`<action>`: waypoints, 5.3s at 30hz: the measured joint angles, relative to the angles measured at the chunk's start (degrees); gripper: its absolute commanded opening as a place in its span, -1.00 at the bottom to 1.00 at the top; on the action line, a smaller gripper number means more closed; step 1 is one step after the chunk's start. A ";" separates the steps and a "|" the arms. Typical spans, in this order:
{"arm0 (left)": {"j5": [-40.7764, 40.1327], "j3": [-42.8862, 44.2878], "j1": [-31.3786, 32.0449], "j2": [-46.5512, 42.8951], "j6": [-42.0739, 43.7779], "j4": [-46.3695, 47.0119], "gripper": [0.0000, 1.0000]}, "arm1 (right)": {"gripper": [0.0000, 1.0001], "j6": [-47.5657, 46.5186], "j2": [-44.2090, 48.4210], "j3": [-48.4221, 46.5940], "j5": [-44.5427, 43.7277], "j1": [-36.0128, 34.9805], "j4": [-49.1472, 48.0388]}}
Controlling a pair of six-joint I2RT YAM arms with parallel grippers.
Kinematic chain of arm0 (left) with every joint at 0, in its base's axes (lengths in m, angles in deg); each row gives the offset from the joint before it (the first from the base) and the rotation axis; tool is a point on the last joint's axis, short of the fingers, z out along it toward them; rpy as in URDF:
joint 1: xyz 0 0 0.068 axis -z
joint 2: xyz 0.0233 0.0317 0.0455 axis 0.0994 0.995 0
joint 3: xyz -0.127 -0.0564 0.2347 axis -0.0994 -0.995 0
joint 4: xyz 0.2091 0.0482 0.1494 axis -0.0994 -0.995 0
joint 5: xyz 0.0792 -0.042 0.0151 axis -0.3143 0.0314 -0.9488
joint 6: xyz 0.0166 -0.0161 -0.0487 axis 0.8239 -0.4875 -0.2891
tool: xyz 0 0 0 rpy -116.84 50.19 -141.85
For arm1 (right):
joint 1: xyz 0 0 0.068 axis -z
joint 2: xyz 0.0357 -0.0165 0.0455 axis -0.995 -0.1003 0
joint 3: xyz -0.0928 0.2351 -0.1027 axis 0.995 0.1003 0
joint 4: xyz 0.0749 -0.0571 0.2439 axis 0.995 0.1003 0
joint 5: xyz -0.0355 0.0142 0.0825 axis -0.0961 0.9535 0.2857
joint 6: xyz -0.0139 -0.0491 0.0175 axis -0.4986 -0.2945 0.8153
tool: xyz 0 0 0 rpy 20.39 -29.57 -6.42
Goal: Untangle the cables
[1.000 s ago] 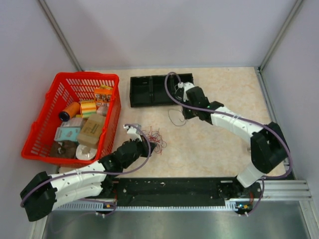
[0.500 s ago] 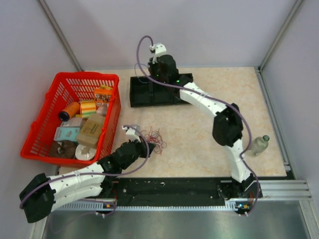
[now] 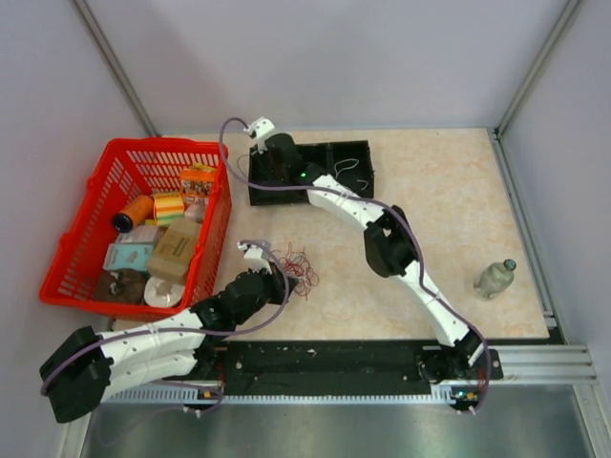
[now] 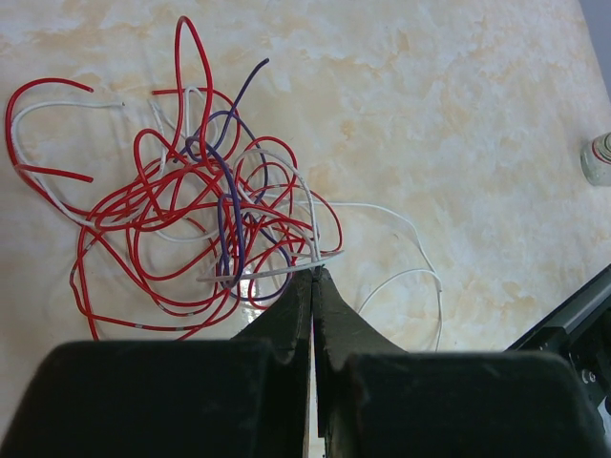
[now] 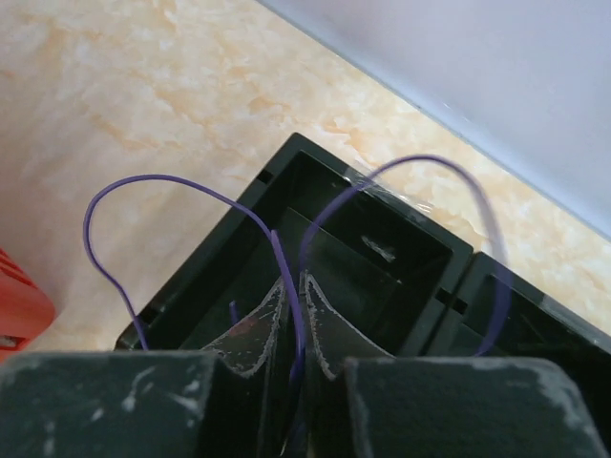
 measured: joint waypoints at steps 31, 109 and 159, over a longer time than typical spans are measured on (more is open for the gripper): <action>1.09 11.13 -0.07 2.34 -0.13 -9.60 -1.00 | 0.34 21.57 58.77 60.76 8.83 10.38 6.60; 29.49 29.83 -0.22 3.85 4.74 -25.33 -0.04 | -1.00 46.97 100.98 103.34 22.32 -8.09 -12.87; 2.38 88.91 -4.70 18.32 28.70 -46.31 -1.00 | -1.00 39.10 102.14 112.91 2.19 7.21 7.43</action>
